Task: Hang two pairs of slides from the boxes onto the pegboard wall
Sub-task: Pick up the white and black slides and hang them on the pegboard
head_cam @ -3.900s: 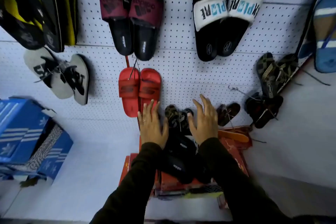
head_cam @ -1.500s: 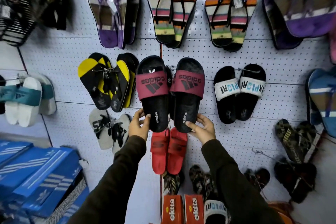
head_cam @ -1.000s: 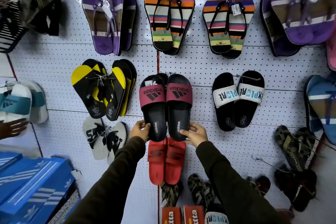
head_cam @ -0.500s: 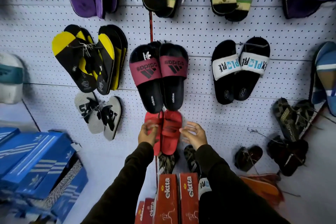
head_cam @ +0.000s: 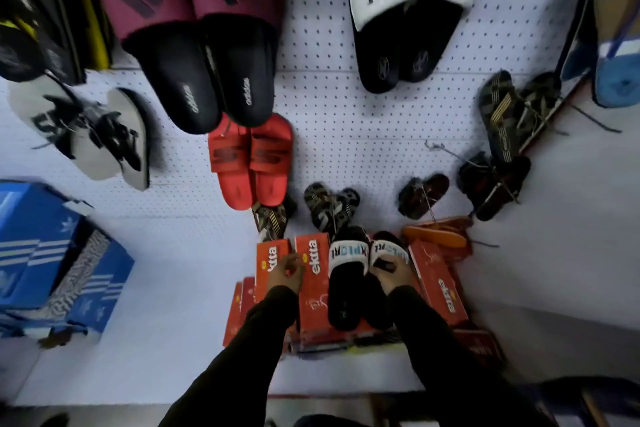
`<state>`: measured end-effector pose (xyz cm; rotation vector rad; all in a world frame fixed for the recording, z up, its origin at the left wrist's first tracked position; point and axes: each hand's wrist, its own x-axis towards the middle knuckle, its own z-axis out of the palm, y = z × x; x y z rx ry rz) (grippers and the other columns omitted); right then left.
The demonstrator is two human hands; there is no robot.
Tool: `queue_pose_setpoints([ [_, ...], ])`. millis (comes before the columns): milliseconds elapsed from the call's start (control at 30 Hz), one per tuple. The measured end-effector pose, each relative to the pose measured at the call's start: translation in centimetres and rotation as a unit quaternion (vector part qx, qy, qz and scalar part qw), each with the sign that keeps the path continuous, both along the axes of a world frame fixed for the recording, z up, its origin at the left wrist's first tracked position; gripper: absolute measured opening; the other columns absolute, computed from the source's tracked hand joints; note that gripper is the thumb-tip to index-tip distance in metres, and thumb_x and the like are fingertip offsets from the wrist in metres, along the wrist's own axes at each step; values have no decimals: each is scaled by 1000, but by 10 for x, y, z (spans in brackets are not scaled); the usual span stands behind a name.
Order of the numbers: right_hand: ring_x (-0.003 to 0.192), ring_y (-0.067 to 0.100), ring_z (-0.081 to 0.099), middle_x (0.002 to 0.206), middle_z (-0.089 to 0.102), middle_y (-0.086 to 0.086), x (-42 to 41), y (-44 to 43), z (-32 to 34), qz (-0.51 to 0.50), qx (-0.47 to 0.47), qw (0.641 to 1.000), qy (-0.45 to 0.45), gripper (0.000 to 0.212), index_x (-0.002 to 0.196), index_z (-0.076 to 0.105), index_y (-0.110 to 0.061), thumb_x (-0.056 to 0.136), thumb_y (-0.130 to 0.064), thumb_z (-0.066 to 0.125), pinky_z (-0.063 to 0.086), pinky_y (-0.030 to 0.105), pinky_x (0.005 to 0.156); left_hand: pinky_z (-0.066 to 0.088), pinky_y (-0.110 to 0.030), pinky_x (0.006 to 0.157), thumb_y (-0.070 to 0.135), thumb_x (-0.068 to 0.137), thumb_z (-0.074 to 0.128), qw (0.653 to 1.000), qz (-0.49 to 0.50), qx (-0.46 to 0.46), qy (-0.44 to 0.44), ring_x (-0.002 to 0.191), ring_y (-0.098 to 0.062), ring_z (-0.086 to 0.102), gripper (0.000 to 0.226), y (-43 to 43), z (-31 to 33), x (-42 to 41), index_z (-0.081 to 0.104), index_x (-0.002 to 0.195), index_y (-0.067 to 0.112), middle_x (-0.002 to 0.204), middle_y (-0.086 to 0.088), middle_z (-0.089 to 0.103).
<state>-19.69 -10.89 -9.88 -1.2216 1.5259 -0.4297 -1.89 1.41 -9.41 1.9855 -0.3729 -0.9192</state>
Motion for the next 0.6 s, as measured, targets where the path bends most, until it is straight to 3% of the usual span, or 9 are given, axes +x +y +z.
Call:
queue_pose_setpoints([
  [100,122,35,56,135,58,16,-35,-1,-25,13,85,994,63,53,129,55,-4,80,-15,71,46,41,103,52,-46,96,15,89,59,996,-37,55,52,113,-40,62,37,-6,-28,-27,59,126,8,123,-20,65],
  [233,121,36,56,137,56,18,-54,1,-42,31,163,984,64,53,138,47,-2,89,-12,62,50,30,73,35,-33,109,10,94,52,987,-50,85,124,132,-32,48,49,-19,-45,-63,41,141,3,143,-17,51],
  [267,119,37,57,137,55,20,-55,2,-47,28,166,984,59,52,139,46,-2,90,-10,60,49,30,71,33,-35,112,11,93,54,987,-47,90,127,133,-32,47,51,-21,-49,-67,40,142,3,144,-18,49],
  [367,103,34,58,132,59,22,-57,2,-58,19,168,984,50,44,135,51,-3,91,-8,58,52,42,86,35,-43,114,21,89,61,987,-34,109,114,131,-33,50,55,-28,-72,-74,45,140,9,141,-16,54],
  [433,109,37,61,131,61,21,-56,1,-62,31,153,986,62,42,131,55,0,90,-9,60,52,39,89,36,-43,114,26,87,63,985,-23,123,115,130,-33,51,55,-31,-72,-74,49,138,12,139,-14,57],
  [533,117,38,60,130,61,20,-55,-5,-62,32,148,986,69,43,130,55,2,89,-12,62,53,22,73,33,-39,114,25,88,62,984,-13,128,127,131,-35,49,52,-35,-66,-73,51,136,9,140,-16,55],
  [567,118,38,59,130,61,20,-56,-6,-61,25,159,985,57,44,131,55,2,89,-11,62,54,19,66,32,-37,113,23,89,62,983,-10,126,134,132,-34,48,51,-36,-65,-72,51,137,8,141,-16,54],
  [600,119,38,59,132,60,20,-57,-9,-61,16,169,984,44,46,131,54,1,88,-11,64,55,22,68,33,-36,112,21,88,63,982,-6,124,144,132,-34,48,52,-36,-67,-71,51,137,7,141,-16,54],
])
